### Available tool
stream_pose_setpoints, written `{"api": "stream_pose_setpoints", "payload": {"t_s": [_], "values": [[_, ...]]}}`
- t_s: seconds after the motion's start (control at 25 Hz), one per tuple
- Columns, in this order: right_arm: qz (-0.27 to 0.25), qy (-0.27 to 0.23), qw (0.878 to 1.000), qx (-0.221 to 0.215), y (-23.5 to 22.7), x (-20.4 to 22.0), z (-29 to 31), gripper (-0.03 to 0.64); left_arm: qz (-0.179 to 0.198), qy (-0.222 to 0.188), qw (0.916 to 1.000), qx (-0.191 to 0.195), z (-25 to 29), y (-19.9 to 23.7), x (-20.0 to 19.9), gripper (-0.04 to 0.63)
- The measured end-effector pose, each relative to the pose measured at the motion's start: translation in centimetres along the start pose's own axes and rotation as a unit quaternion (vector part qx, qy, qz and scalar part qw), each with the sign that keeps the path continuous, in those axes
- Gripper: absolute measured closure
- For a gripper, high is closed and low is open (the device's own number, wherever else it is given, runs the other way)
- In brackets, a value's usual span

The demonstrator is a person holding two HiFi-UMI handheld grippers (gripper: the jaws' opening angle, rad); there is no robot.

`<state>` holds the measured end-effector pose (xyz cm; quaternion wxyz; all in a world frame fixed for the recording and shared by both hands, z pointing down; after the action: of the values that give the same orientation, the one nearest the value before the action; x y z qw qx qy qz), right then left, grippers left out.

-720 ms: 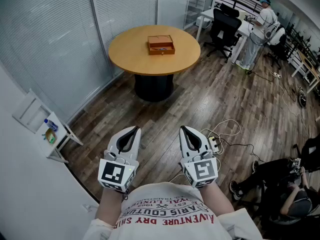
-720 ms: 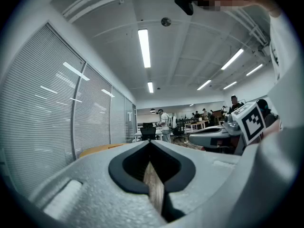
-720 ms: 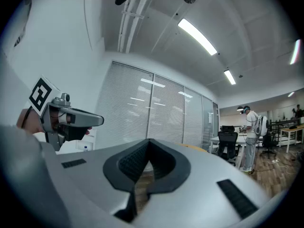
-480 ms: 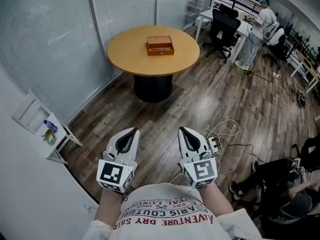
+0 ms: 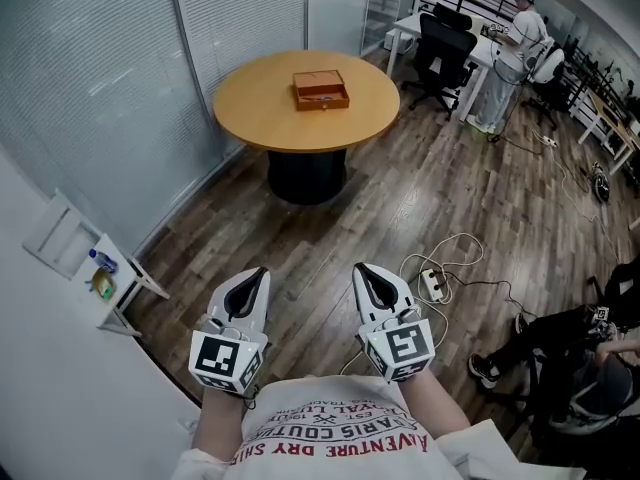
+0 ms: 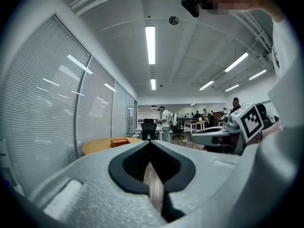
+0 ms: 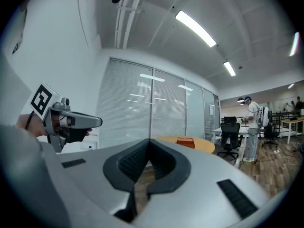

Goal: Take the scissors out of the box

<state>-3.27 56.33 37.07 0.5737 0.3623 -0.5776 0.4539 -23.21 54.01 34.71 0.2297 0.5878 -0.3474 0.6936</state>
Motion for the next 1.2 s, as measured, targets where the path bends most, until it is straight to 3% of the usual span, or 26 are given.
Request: {"api": "stream_pose_setpoints", "payload": {"t_s": [0.36,0.64,0.84,1.2], "values": [[0.026,0.04,0.999,0.027,2.1,2.9,2.7,0.609,-0.013,0.017,0.9996,0.017,-0.7,3.6,3.0,0.586],[0.028,0.05,0.998,0.013,-0.1,3.6,6.1,0.609,-0.011,0.046,0.9989,0.007,2.1,5.1,4.8,0.586],[0.036,0.049,0.998,-0.004,-4.5,3.5,9.6,0.609,-0.006,0.053,0.9986,-0.006,7.5,5.4,4.8,0.586],[0.031,0.046,0.998,-0.036,-16.8,0.1,16.3,0.609,0.003,0.044,0.9984,-0.036,20.6,5.1,1.6,0.586]]}}
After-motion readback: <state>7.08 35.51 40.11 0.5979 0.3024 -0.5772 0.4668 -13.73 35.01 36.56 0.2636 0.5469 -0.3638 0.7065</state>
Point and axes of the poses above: the fingertips, and each gripper's own axes: z forward along the fingers, y to its left, x out of its underside, the point moved 5 cm from there along -z, backward along the fingers, and after that the axes turned 9 degrees about z, right-handed, at the moved point
